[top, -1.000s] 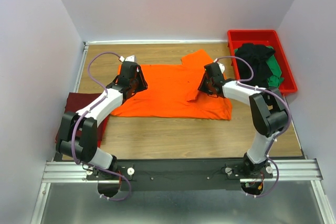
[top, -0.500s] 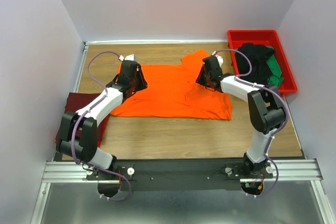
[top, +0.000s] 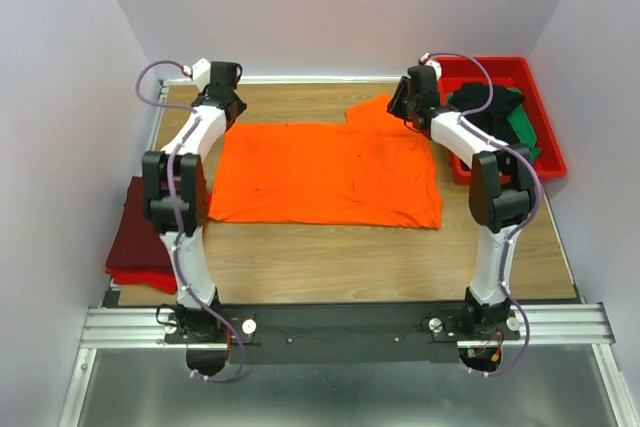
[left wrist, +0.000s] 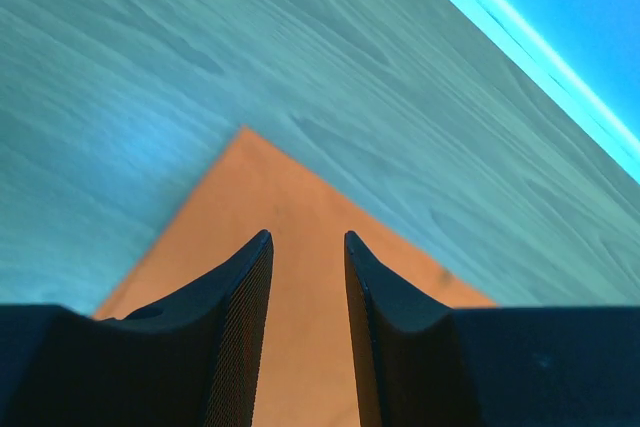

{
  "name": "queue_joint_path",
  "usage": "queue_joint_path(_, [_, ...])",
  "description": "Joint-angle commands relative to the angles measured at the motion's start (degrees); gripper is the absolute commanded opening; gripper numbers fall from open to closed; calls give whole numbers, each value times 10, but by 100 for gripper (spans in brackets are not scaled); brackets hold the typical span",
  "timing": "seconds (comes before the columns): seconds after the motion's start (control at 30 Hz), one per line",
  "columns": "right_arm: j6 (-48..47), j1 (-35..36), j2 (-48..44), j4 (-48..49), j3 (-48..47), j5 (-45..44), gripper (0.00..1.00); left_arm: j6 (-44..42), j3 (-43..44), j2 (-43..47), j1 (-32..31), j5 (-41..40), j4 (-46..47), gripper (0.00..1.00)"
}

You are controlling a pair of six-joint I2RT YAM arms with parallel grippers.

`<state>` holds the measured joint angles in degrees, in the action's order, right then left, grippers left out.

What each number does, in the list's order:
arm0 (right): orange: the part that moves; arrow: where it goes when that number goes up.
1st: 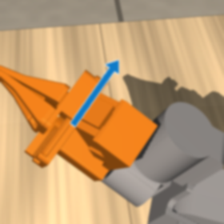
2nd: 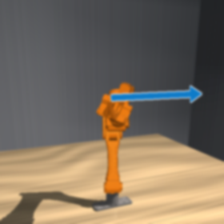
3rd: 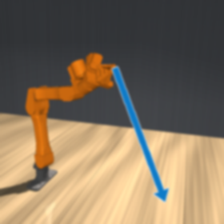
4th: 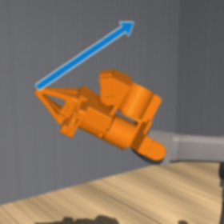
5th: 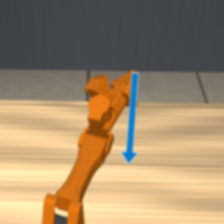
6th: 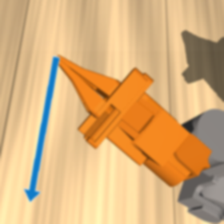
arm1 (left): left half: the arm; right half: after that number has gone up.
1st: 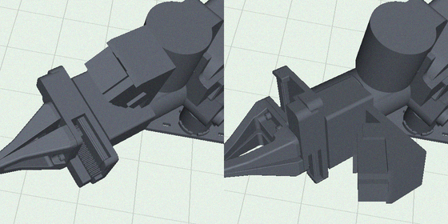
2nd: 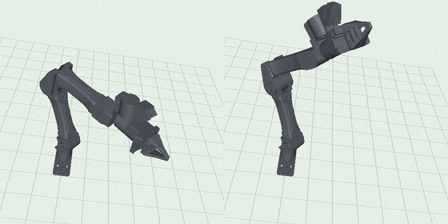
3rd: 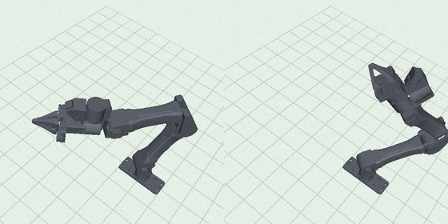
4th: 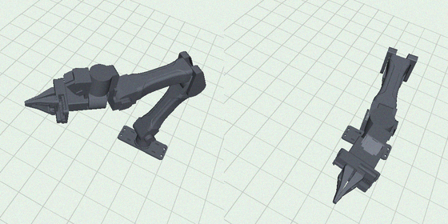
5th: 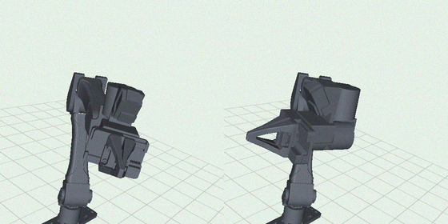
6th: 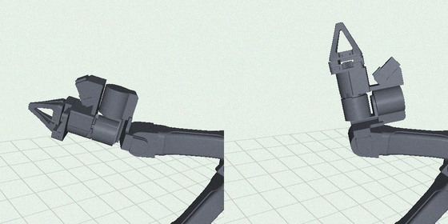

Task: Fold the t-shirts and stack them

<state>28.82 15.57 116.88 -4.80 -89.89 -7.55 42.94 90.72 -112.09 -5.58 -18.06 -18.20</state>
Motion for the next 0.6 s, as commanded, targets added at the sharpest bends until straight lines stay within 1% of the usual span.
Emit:
queue_joint_path(0.0, [-41,2,51,-4,-43,25,44,1,122,-110,4,-90,-96,42])
queue_joint_path(0.07, [-47,0,61,-4,-60,31,44,-4,179,-145,4,-106,-120,42])
queue_joint_path(0.13, [-57,-5,76,-3,-71,39,44,-6,212,-189,5,-111,-136,42])
queue_joint_path(0.17, [-61,-4,81,-4,-80,40,44,-5,246,-204,5,-122,-160,41])
queue_joint_path(0.27, [-69,-6,95,-2,-90,46,44,0,283,-244,6,-130,-179,41])
queue_joint_path(0.47, [-69,-10,106,-2,-92,59,44,14,323,-284,10,-127,-204,40])
queue_joint_path(0.57, [-68,-12,108,-1,-88,59,44,25,311,-282,10,-127,-203,40])
